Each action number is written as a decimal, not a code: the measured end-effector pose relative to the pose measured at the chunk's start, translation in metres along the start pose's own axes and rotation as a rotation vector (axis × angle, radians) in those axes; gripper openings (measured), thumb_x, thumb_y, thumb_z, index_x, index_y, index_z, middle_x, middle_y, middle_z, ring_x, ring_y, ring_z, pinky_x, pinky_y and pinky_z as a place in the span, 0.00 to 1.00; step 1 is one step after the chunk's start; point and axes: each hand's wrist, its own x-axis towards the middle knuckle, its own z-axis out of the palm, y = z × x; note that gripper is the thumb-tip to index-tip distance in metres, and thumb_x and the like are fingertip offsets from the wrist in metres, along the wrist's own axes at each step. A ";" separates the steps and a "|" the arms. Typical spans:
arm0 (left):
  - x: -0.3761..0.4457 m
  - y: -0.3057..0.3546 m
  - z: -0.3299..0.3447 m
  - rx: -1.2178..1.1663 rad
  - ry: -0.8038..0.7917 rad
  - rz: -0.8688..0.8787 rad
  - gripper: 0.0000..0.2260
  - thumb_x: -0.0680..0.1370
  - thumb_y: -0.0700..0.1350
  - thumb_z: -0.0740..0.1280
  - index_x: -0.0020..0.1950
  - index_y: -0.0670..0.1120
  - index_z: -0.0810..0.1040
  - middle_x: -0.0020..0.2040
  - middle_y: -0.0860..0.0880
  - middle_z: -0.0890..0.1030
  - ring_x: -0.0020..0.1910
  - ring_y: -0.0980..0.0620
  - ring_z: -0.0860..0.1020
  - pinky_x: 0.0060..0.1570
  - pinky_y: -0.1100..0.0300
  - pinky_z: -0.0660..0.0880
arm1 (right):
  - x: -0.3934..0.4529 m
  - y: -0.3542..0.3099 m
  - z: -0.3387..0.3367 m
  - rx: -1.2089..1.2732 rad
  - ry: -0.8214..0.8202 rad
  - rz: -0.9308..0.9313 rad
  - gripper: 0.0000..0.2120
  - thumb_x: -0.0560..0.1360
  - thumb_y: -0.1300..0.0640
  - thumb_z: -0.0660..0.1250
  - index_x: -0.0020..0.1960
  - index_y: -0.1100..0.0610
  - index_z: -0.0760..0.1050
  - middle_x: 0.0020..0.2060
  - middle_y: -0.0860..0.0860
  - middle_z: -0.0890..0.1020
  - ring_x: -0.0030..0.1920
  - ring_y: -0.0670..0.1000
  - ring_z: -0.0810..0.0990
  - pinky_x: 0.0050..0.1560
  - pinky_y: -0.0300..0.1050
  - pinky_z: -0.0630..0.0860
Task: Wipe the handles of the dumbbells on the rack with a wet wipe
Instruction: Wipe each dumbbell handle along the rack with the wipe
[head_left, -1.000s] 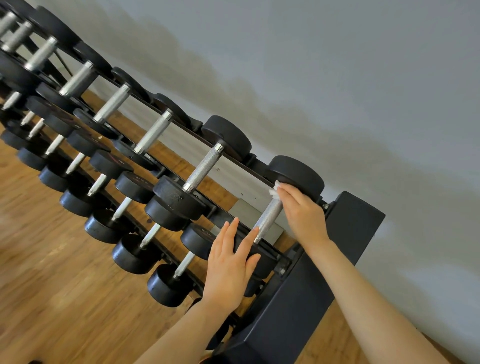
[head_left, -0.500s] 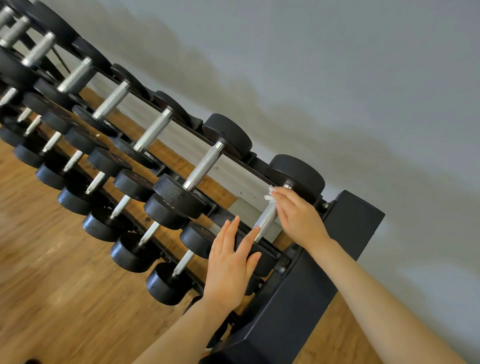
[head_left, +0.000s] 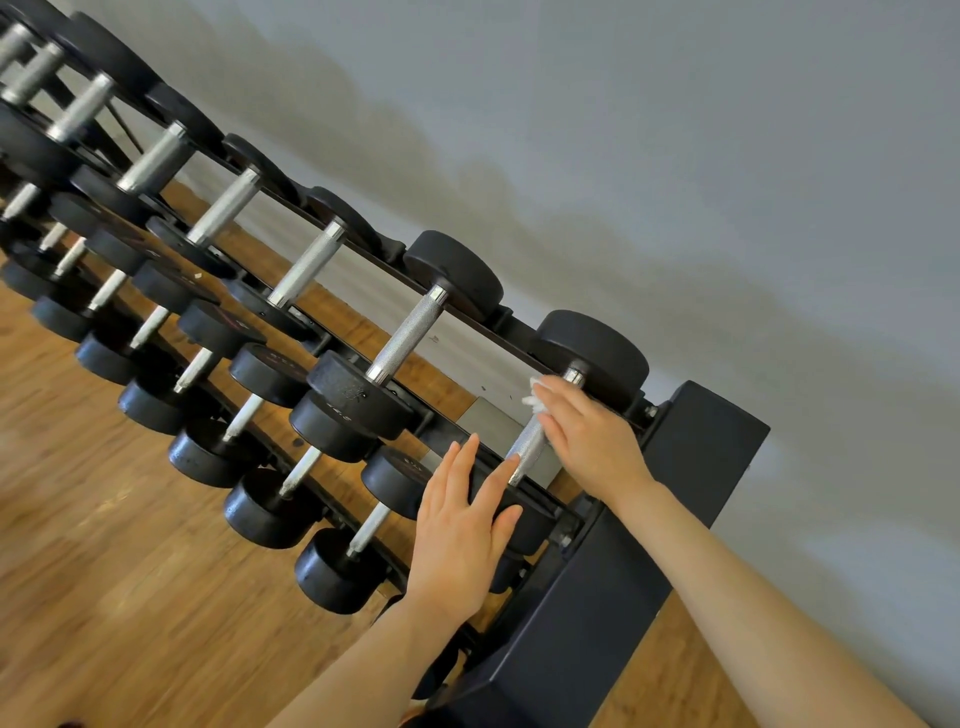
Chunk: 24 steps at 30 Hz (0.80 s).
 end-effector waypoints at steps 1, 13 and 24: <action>0.000 0.000 0.000 -0.001 -0.004 -0.002 0.22 0.81 0.58 0.51 0.74 0.57 0.64 0.79 0.45 0.60 0.77 0.41 0.56 0.70 0.42 0.53 | -0.001 -0.002 0.001 -0.003 -0.017 -0.032 0.22 0.81 0.50 0.51 0.68 0.59 0.73 0.65 0.53 0.76 0.54 0.50 0.82 0.45 0.38 0.80; 0.001 -0.001 0.001 0.023 -0.001 0.003 0.21 0.81 0.58 0.51 0.73 0.56 0.66 0.78 0.45 0.62 0.77 0.41 0.58 0.69 0.43 0.55 | 0.008 0.013 -0.005 -0.173 -0.038 -0.028 0.24 0.81 0.44 0.52 0.66 0.60 0.73 0.62 0.53 0.76 0.41 0.50 0.83 0.31 0.41 0.80; 0.002 -0.002 0.001 0.058 -0.012 0.005 0.21 0.81 0.58 0.51 0.73 0.57 0.65 0.77 0.44 0.63 0.76 0.40 0.61 0.68 0.45 0.56 | 0.007 0.001 0.004 -0.080 -0.009 0.053 0.25 0.81 0.45 0.49 0.63 0.60 0.75 0.61 0.53 0.77 0.43 0.52 0.83 0.30 0.43 0.80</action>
